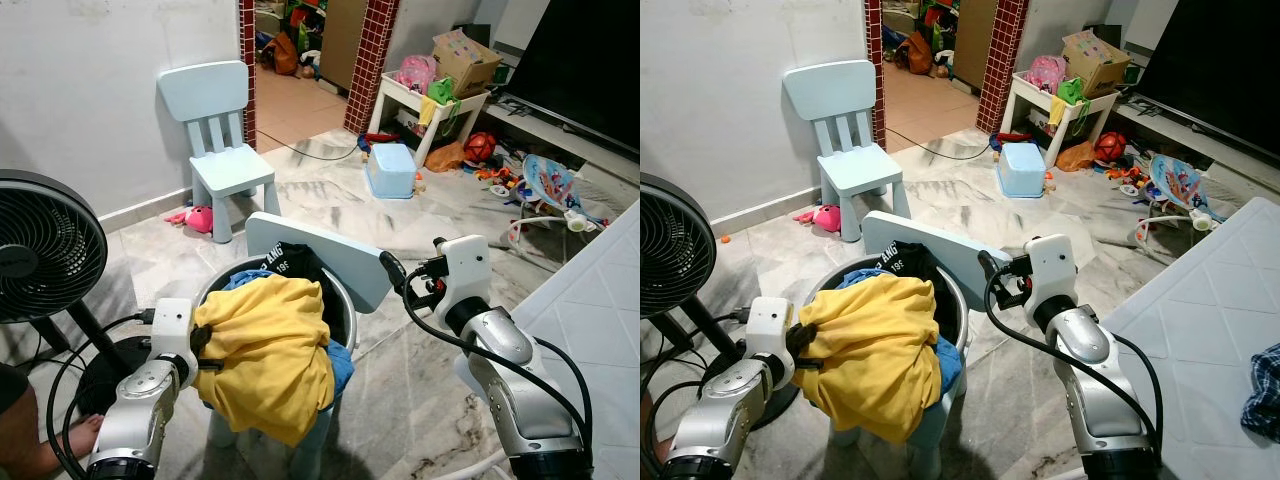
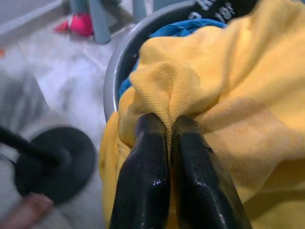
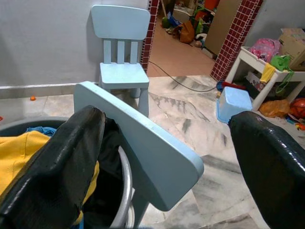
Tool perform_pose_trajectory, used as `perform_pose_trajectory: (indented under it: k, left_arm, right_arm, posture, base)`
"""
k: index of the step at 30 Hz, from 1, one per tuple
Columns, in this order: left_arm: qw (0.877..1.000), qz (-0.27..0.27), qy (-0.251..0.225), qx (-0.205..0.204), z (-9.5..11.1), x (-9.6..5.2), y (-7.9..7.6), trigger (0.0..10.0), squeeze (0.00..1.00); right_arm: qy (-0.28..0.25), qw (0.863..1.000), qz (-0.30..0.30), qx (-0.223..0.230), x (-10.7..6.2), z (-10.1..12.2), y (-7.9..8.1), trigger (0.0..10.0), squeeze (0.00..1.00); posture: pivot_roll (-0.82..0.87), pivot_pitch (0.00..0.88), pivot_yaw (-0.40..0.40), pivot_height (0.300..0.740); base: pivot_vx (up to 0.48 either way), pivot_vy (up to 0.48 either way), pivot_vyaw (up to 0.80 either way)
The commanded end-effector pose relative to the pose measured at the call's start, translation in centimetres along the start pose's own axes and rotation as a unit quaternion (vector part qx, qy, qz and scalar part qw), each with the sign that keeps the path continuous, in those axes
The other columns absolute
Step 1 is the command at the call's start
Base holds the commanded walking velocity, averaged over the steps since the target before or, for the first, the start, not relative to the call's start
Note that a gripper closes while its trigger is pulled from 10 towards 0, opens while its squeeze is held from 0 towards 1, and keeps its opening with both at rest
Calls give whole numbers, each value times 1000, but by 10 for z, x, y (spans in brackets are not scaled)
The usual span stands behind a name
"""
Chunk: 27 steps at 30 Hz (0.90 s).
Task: Hang hanger
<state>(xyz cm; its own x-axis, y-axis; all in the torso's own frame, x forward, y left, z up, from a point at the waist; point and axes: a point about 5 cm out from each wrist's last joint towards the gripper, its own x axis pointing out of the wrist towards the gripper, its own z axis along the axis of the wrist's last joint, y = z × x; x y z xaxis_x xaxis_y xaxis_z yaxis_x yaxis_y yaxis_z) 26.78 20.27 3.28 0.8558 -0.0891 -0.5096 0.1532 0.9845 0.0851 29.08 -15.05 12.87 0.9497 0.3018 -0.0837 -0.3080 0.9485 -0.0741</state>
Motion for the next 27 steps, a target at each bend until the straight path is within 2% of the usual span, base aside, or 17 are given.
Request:
perform_pose_trajectory:
  k: [1,2,3,5,6,7,8,9,10,11,12,15,17,20,22,23,27]
  left_arm:
    - [999,-12,-2,38,-1,0,-4,0,0]
    - [999,-14,-3,48,0,0,-5,0,0]
    - [994,-26,-13,105,5,-2,-7,0,0]
    - [982,-49,-24,183,10,-4,-10,0,0]
    - [959,-82,-30,271,14,-7,-15,0,0]
    - [950,-95,-31,295,14,-8,-17,0,0]
    - [930,-119,-31,346,15,-10,-20,0,0]
    - [915,-134,-30,379,14,-12,-21,0,0]
    - [881,-190,-22,432,12,-18,-28,0,0]
    - [881,-190,-22,432,12,-18,-28,0,0]
    - [856,-222,-33,466,16,-22,-33,0,0]
    - [835,-266,-38,481,18,-28,-39,0,0]
    - [810,-313,-37,494,19,-33,-46,0,0]
    - [801,-333,-34,497,19,-33,-49,0,0]
    - [798,-336,-33,498,18,-32,-49,0,0]
    - [788,-349,-34,506,17,-32,-51,0,0]
    - [768,-393,-27,505,9,-35,-56,0,0]
  right_arm:
    - [-1,1000,-11,-2,0,0,-4,10000,0]
    - [-1,1000,-11,-2,0,0,-4,10000,0]
    - [-1,1000,-11,-2,0,0,-4,10000,0]
    - [-1,1000,-11,-1,0,0,-3,10000,0]
    - [-1,1000,-11,0,1,0,-3,10000,0]
    - [-1,1000,-11,0,1,0,-3,10000,0]
    - [-2,1000,-11,1,1,0,-2,10000,0]
    - [-2,1000,-10,1,2,0,-2,10000,0]
    - [-2,1000,-9,2,3,1,-1,10000,0]
    - [-2,1000,-9,2,3,1,-1,10000,0]
    - [-2,1000,-9,2,3,1,-1,10000,0]
    - [-2,1000,-9,3,3,0,-1,10000,0]
    - [-1,1000,-10,4,3,0,0,10000,0]
    - [-2,1000,-10,4,4,-1,0,10000,0]
    - [-2,1000,-10,5,4,-1,0,10000,0]
    - [-2,1000,-10,5,4,-1,0,10000,0]
    - [-2,1000,-9,6,4,-2,1,10000,0]
  posture:
    - [-130,0,-94,740]
    - [-130,0,-94,740]
    - [-127,0,-93,740]
    - [-127,0,-93,740]
    - [-122,0,-94,740]
    - [-122,0,-94,740]
    - [-118,0,-95,740]
    - [-118,0,-95,740]
    - [-114,0,-96,740]
    - [-114,0,-96,740]
    - [-113,0,-94,740]
    - [-111,0,-93,740]
    - [-111,0,-93,740]
    - [-110,0,-91,740]
    - [-110,0,-91,740]
    - [-110,0,-91,740]
    - [-102,0,-92,740]
  base:
    - [0,0,0]
    - [0,0,0]
    - [0,0,0]
    - [0,0,0]
    - [0,0,0]
    - [0,0,0]
    - [0,0,0]
    - [0,0,0]
    - [0,0,0]
    - [0,0,0]
    - [0,0,0]
    - [0,0,0]
    - [0,0,0]
    - [0,0,0]
    - [0,0,0]
    - [0,0,0]
    - [0,0,0]
